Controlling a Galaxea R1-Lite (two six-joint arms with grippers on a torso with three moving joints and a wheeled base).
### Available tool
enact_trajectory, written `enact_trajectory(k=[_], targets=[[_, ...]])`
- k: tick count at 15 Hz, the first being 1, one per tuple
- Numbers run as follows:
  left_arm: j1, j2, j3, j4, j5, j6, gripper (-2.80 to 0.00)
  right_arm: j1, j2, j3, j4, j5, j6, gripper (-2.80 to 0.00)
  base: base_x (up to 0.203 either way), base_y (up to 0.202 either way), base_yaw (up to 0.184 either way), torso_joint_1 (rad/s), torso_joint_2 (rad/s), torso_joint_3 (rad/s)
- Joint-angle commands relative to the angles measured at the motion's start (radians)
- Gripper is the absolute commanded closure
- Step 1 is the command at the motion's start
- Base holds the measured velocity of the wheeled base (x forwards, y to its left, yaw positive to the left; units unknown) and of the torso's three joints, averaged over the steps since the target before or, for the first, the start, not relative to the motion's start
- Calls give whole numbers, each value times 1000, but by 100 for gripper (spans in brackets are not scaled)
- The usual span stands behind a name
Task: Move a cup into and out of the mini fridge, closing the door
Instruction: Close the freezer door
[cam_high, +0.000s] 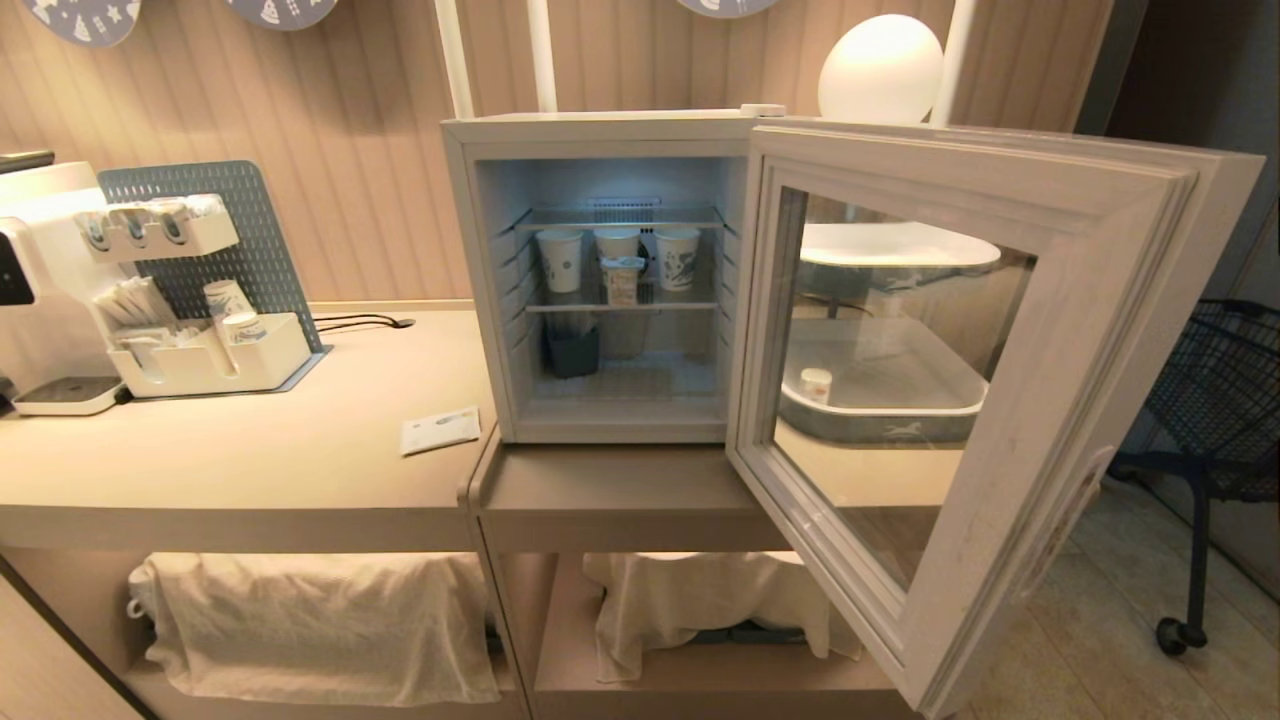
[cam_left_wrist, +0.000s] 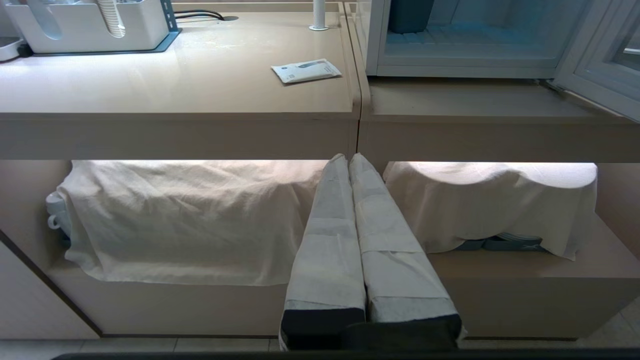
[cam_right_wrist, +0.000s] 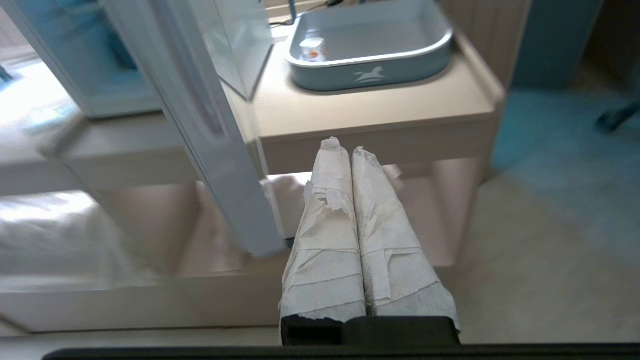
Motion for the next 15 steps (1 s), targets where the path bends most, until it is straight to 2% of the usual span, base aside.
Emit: enact_trajectory(k=[1,2,4,5,9,10,11,12,13,15], targets=[[1,0,2,1,0,0,0,3,376,-149,-9,27,110,0,0,0,0,0,0,0],[1,0,0,0,0,0,0,3,505,-199,-32,60,152,0,0,0,0,0,0,0],[1,0,2,0,0,0,0,-9,727,-267,-135,185,213,0,0,0,0,0,0,0],[1,0,1,1,0,0,0,-29,826,-295,-201,295,237,0,0,0,0,0,0,0],[1,0,2,0,0,0,0,-228,1111,-397,-363,894,308,0,0,0,0,0,0,0],[1,0,0,0,0,0,0,-259,1152,-415,-377,993,321,0,0,0,0,0,0,0],[1,0,0,0,0,0,0,-271,1179,-422,-387,1063,329,0,0,0,0,0,0,0],[1,0,1,0,0,0,0,-272,1189,-423,-392,1096,333,0,0,0,0,0,0,0],[1,0,2,0,0,0,0,-262,1188,-420,-393,1112,333,0,0,0,0,0,0,0],[1,0,2,1,0,0,0,-189,1190,-422,-393,1113,331,0,0,0,0,0,0,0]])
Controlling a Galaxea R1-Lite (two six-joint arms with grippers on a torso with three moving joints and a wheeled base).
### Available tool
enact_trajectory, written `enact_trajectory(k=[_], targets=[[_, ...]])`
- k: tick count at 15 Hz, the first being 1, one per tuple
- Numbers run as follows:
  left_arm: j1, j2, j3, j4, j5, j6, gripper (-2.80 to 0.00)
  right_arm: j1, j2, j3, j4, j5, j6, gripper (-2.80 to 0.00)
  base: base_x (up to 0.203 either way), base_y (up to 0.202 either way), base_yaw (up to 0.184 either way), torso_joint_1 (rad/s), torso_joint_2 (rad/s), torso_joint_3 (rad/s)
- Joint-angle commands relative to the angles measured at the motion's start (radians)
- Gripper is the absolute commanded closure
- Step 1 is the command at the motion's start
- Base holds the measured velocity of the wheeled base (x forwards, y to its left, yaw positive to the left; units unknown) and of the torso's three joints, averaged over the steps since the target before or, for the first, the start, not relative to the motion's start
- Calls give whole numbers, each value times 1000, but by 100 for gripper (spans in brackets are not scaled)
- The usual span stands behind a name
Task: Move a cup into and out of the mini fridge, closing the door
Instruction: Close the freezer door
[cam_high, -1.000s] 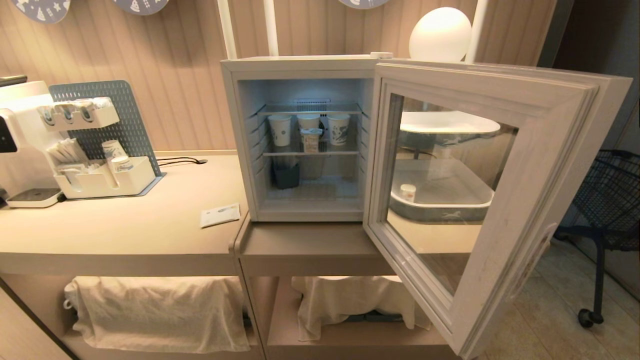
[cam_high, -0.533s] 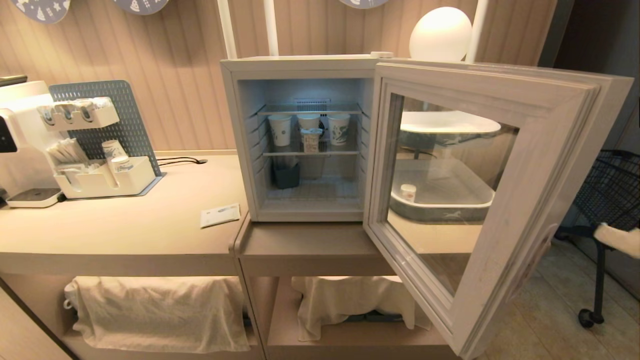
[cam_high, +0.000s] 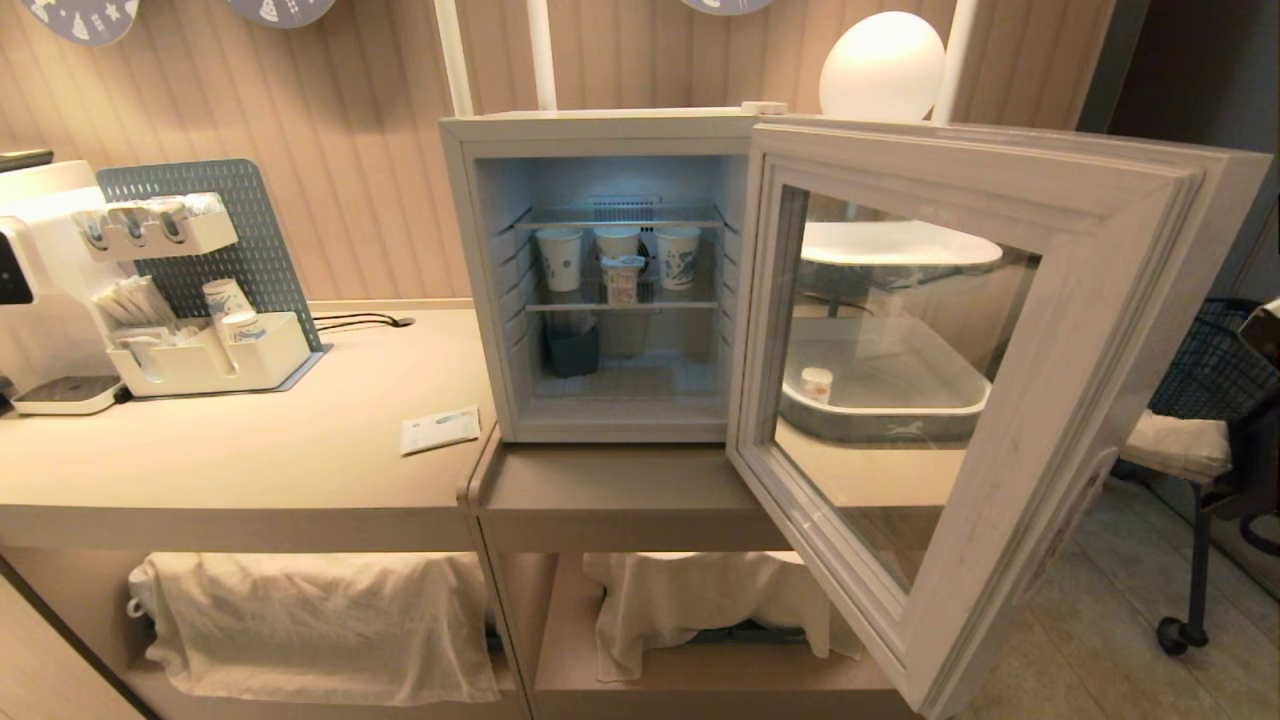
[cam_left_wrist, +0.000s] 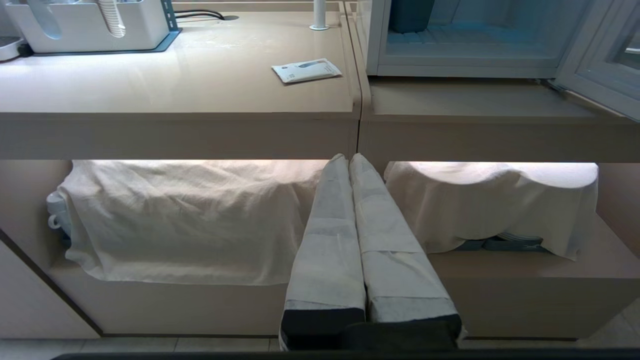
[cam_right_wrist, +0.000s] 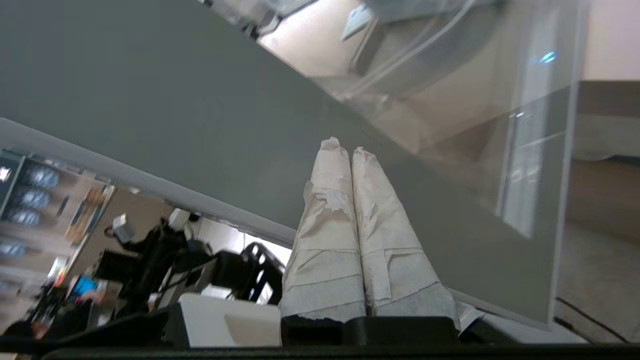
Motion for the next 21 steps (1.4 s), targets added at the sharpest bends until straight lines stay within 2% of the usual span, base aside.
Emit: enact_trajectory(k=[1,3,4,9,12,14,17,19,21], targets=[[0,0,1,-1,0,0,0,78,29,-5,-2,3,0,0,0,0,0,0,0,0],[0,0,1,-1,0,0,0,156,30,-20,-2,-50,2,0,0,0,0,0,0,0],[0,0,2,-1,0,0,0,210,37,-35,-2,-127,7,0,0,0,0,0,0,0],[0,0,2,-1,0,-2,0,526,141,-195,-2,-589,63,0,0,0,0,0,0,0],[0,0,2,-1,0,-2,0,735,251,-339,-2,-897,65,0,0,0,0,0,0,0],[0,0,2,-1,0,-2,0,846,351,-473,3,-1052,58,0,0,0,0,0,0,0],[0,0,2,-1,0,-2,0,1005,501,-680,37,-1197,3,0,0,0,0,0,0,0],[0,0,2,-1,0,-2,0,1063,608,-825,47,-1272,-82,0,0,0,0,0,0,0],[0,0,2,-1,0,-2,0,1101,721,-952,56,-1311,-176,0,0,0,0,0,0,0]])
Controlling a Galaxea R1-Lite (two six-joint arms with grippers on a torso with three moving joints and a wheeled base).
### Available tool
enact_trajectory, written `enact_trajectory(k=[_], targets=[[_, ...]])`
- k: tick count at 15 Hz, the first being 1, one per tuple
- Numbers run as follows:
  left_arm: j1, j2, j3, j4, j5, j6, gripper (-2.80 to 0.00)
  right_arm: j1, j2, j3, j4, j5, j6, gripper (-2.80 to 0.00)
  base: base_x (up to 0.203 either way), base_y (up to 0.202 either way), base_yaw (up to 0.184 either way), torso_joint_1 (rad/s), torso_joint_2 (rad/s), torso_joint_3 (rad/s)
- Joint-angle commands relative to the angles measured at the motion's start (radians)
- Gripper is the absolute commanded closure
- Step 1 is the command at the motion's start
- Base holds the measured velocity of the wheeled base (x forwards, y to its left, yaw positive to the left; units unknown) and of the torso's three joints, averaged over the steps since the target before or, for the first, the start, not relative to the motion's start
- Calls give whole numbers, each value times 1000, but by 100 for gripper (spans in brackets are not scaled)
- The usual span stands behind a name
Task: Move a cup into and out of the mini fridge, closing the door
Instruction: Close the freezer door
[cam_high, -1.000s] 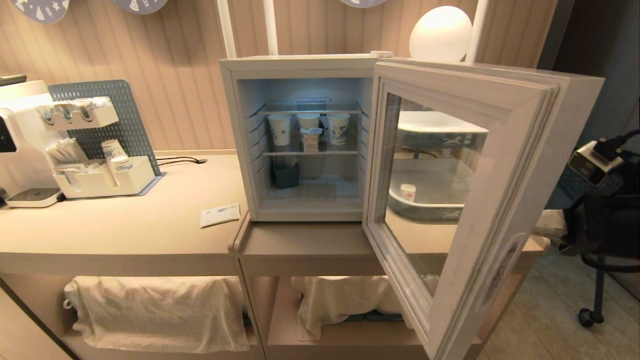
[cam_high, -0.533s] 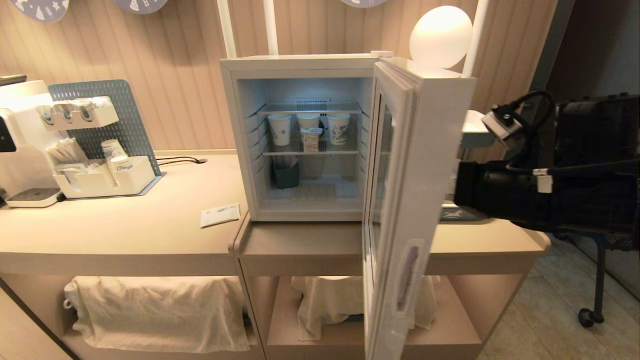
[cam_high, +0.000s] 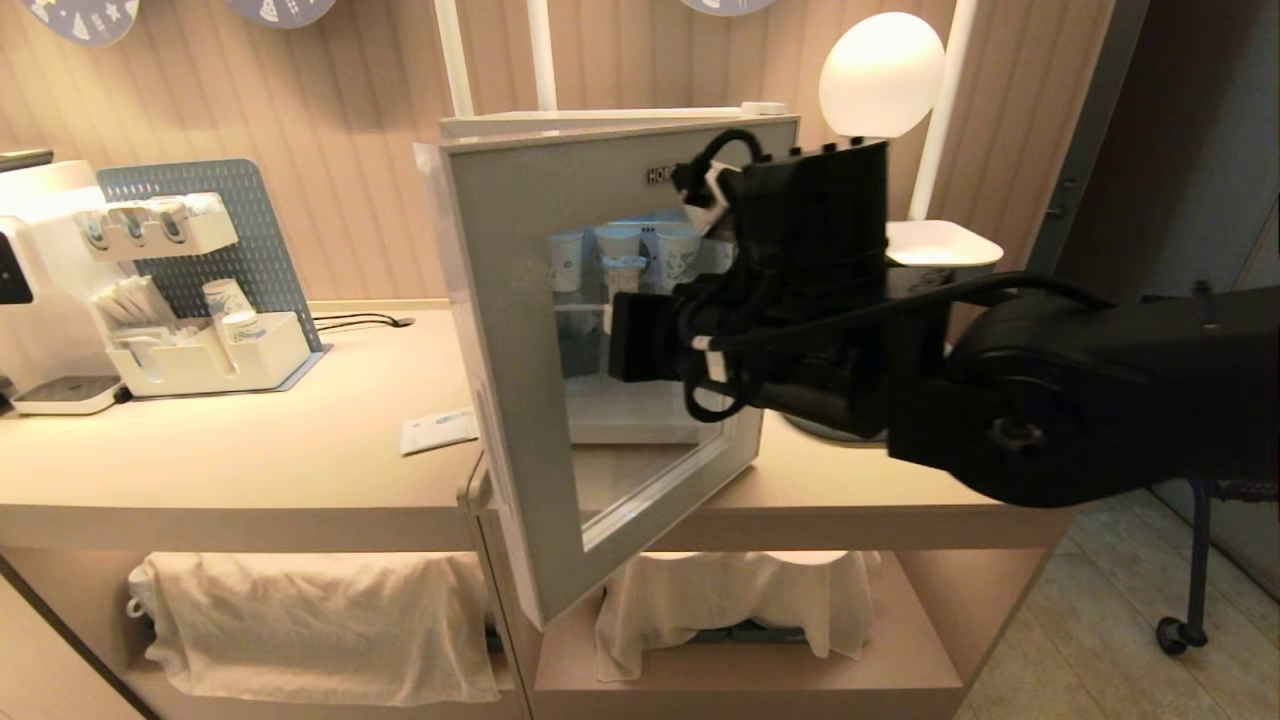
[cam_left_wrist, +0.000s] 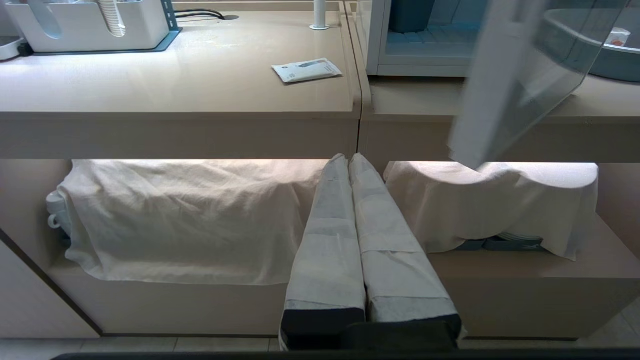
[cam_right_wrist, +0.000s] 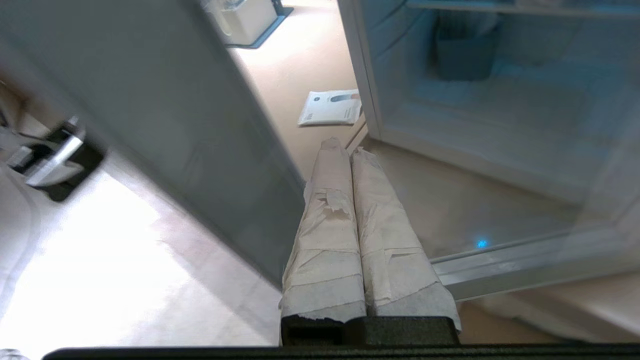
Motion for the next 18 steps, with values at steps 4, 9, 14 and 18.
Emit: enact_trajectory(k=[4,9,14,18], targets=[[0,0,2,0,0,-1,0,97,294,-215,-58,-131,-217,0,0,0,0,0,0,0],[0,0,2,0,0,-1,0,103,340,-260,-123,-147,-242,0,0,0,0,0,0,0],[0,0,2,0,0,-1,0,90,336,-276,-132,-217,-243,0,0,0,0,0,0,0],[0,0,2,0,0,-2,0,69,174,-163,-133,-277,-247,0,0,0,0,0,0,0]])
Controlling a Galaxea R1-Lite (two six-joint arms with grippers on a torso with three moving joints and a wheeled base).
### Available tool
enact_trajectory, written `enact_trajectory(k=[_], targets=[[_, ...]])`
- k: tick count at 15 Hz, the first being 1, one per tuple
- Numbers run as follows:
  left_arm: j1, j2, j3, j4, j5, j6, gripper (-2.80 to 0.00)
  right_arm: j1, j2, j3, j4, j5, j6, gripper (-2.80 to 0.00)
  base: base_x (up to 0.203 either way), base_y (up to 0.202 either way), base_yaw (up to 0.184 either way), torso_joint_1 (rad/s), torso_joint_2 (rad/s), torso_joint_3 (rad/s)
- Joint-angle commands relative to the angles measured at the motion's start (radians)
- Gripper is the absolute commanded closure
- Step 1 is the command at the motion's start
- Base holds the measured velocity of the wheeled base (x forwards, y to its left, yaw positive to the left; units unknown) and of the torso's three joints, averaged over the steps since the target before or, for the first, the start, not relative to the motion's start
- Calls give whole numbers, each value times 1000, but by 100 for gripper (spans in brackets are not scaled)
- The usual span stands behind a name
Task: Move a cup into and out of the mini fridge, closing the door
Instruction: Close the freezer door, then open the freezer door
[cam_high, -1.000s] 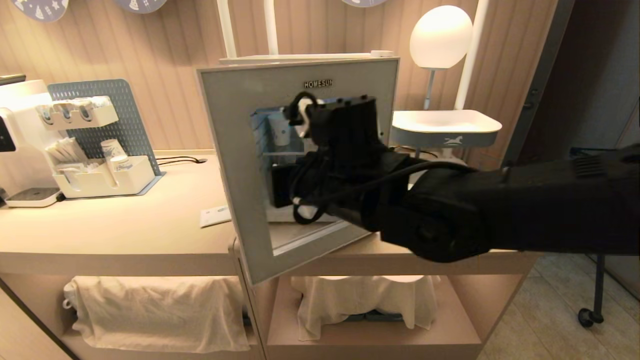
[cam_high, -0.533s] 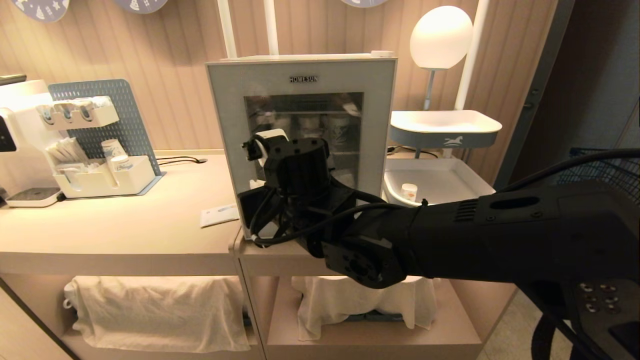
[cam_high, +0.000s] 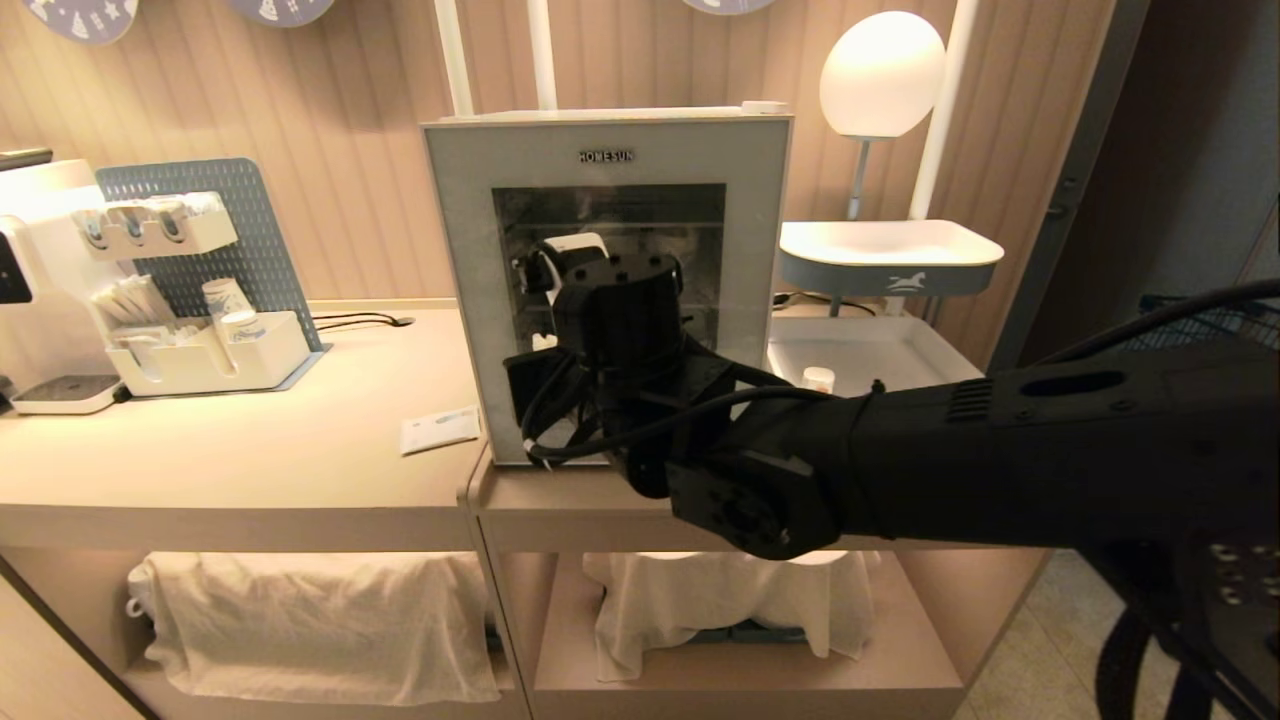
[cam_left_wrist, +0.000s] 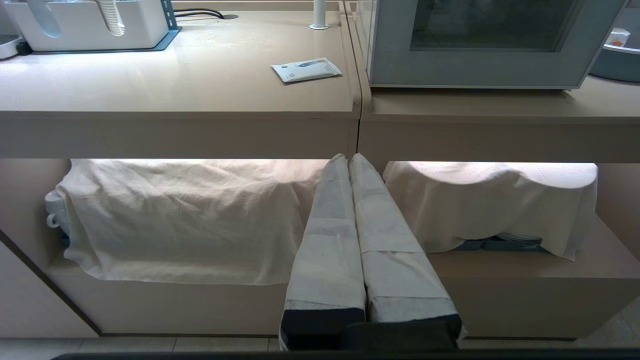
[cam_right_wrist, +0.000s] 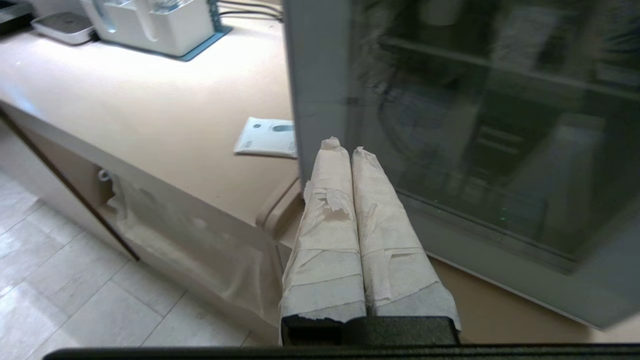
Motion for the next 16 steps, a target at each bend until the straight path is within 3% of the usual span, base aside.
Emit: enact_trajectory(k=[1,4,7,13,16], targets=[[0,0,2,0,0,-1,0,-20,-168,99,-3,-83,-4,0,0,0,0,0,0,0],[0,0,0,0,0,-2,0,-70,-431,292,6,-337,-10,0,0,0,0,0,0,0],[0,0,2,0,0,-2,0,-191,-771,471,59,-490,-24,0,0,0,0,0,0,0],[0,0,2,0,0,-2,0,-677,-1489,827,148,-627,-79,0,0,0,0,0,0,0],[0,0,2,0,0,-4,0,-830,-1831,1065,176,-638,-110,0,0,0,0,0,0,0]])
